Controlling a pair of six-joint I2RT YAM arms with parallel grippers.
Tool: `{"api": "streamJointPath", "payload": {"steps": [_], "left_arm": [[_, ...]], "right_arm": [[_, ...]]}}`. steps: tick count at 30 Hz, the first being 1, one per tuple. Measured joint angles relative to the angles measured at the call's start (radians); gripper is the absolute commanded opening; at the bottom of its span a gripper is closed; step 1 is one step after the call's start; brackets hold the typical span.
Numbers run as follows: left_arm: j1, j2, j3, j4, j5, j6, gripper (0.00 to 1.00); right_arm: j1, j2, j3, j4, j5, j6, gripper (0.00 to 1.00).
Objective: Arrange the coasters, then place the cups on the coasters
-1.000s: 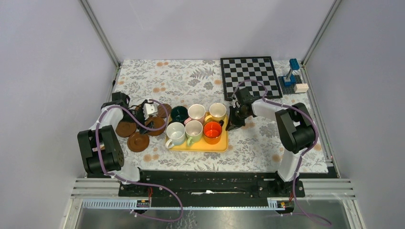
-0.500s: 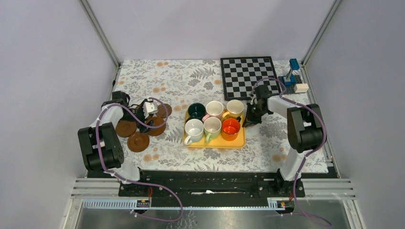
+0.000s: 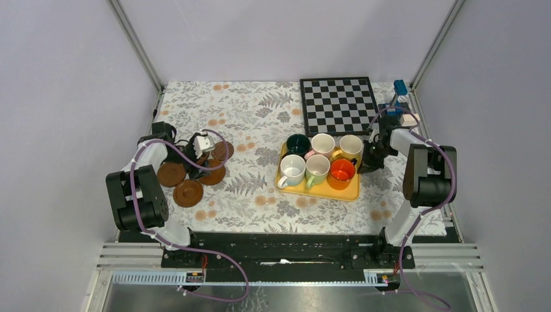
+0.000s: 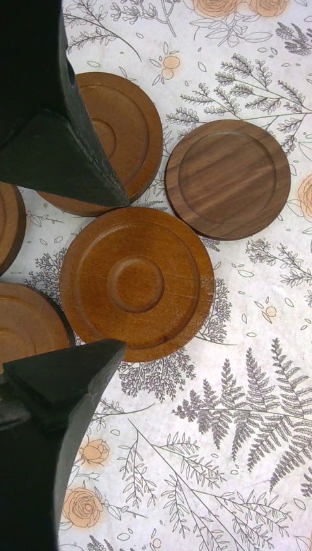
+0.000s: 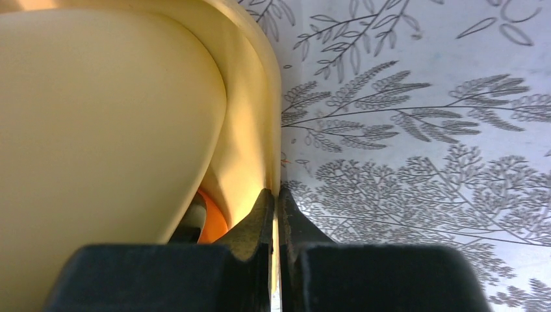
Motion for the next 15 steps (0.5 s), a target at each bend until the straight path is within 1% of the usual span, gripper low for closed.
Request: {"api": "streamJointPath", "payload": {"steps": [5, 15], "left_arm": [[0.0, 0.0, 0.0, 0.014, -0.012, -0.019, 0.82], [0.0, -0.002, 0.0, 0.047, -0.037, -0.089, 0.84]], "right_arm": [[-0.025, 0.0, 0.009, -0.009, 0.004, -0.076, 0.0], [-0.037, 0.027, 0.054, -0.025, 0.002, -0.205, 0.01]]}}
